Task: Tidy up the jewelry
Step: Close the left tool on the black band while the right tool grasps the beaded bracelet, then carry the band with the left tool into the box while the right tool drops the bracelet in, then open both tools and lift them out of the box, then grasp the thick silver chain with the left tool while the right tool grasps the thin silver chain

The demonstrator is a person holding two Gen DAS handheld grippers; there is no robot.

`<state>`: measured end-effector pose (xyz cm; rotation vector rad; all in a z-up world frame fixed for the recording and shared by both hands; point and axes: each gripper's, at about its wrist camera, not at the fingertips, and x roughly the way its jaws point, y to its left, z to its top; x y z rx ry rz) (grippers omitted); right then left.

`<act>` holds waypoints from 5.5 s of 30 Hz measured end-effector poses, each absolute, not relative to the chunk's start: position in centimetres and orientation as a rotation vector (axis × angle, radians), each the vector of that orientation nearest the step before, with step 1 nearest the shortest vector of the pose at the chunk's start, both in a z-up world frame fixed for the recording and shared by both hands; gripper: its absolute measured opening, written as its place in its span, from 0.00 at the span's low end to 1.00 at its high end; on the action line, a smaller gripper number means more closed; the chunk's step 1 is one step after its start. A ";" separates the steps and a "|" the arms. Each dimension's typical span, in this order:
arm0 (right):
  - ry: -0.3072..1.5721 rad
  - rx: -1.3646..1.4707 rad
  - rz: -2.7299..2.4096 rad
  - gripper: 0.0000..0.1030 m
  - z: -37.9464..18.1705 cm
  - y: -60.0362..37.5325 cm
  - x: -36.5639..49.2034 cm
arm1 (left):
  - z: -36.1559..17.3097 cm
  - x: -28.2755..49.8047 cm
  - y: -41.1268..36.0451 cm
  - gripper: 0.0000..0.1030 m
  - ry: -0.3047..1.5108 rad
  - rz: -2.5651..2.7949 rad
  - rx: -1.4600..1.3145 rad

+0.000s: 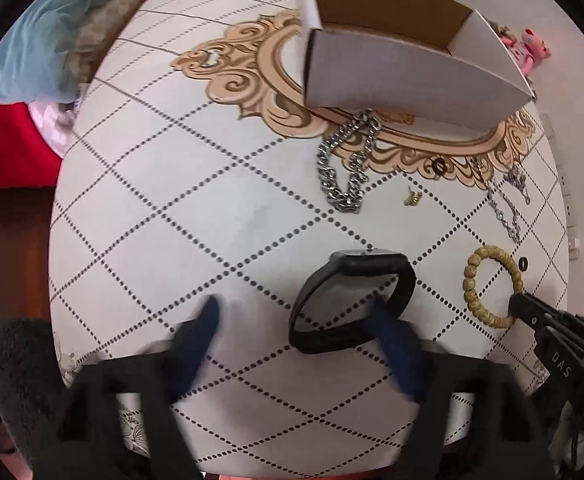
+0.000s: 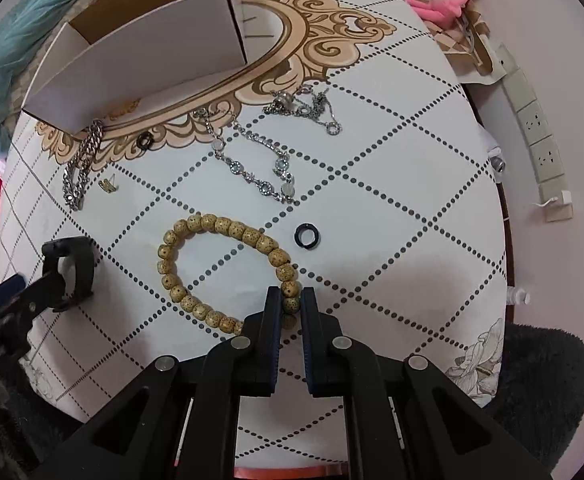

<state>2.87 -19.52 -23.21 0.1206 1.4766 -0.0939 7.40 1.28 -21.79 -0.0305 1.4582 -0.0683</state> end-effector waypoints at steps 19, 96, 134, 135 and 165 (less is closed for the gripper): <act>1.433 0.199 -0.081 0.09 -23.3 -20.8 5.7 | -20.6 6.1 2.6 0.02 1.401 -0.096 -0.022; 1.114 -0.009 -0.042 0.95 -10.4 -18.5 16.6 | -7.7 16.8 1.5 0.99 1.042 0.060 0.060; 1.210 0.102 0.014 0.63 -22.6 -20.0 10.4 | -19.5 9.9 3.3 0.99 1.235 0.147 0.053; 1.212 0.089 0.016 0.57 -22.8 -19.6 10.6 | -19.8 10.1 3.4 0.99 1.243 0.149 0.052; 1.147 0.126 -0.037 0.03 -22.4 -20.7 9.7 | -22.9 14.3 0.1 0.24 1.269 -0.112 0.042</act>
